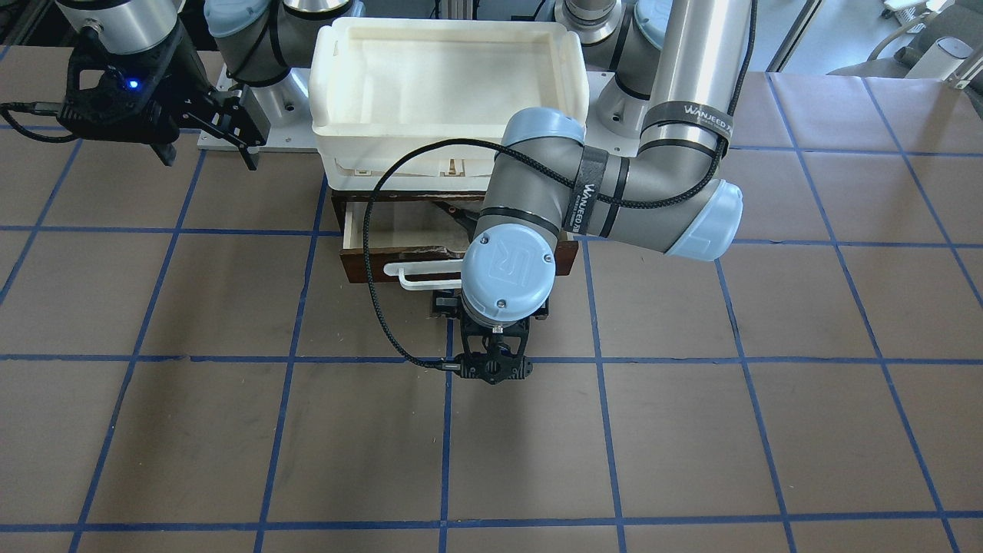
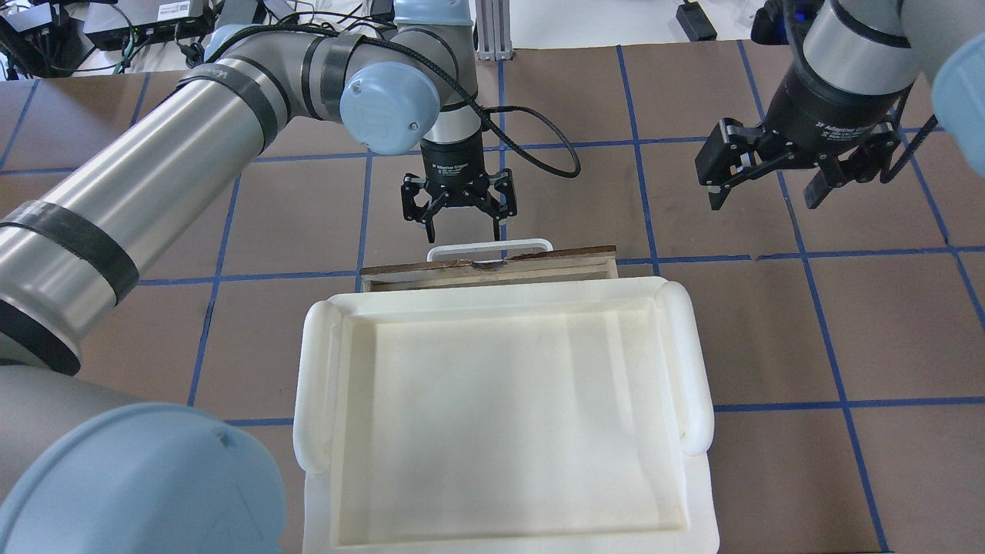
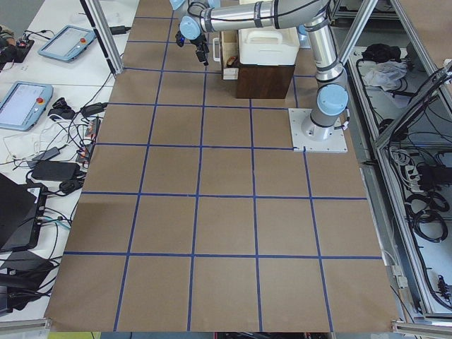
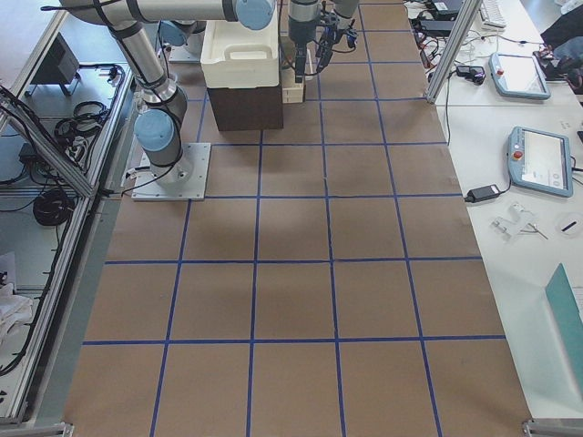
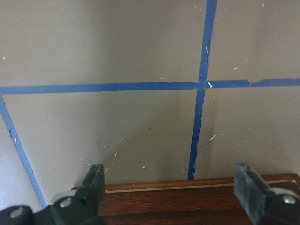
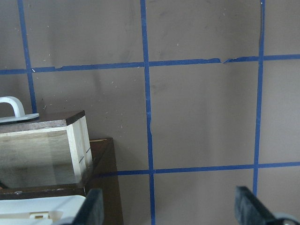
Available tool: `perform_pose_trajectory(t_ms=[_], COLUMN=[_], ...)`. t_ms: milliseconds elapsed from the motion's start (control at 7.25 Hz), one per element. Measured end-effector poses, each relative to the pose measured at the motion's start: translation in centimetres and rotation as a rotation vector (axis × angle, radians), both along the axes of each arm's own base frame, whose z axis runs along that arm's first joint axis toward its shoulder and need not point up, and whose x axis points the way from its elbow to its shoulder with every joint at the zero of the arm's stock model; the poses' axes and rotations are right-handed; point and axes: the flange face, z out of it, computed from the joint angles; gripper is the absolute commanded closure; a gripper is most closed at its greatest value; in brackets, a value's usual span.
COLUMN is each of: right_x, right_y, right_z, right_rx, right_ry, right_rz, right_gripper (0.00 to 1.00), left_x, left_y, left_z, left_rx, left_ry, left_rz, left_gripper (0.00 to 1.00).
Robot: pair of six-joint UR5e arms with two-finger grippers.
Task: Put scissors in drawer and close it
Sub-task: 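Push the drawer front with the left gripper until it is shut, then raise the left gripper away from the closed drawer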
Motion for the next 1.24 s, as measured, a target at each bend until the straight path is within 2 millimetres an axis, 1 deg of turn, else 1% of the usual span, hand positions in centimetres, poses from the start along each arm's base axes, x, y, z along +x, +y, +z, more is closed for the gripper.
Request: perform_pose_trajectory(t_ms=[690,1241], right_x=[0.1,0.1], right_y=[0.5,0.6], right_z=[0.0,0.0], right_rx=[0.01,0.009], right_ry=[-0.002,-0.002], right_rz=[0.007,0.007], right_gripper=[0.0,0.0], left_x=[-0.1,0.3], left_y=[2.5,4.2], left_z=[1.9,1.6], left_rx=[0.068,0.095], left_ry=[-0.018,-0.024], left_rz=[-0.02,-0.026], left_gripper=[0.0,0.0])
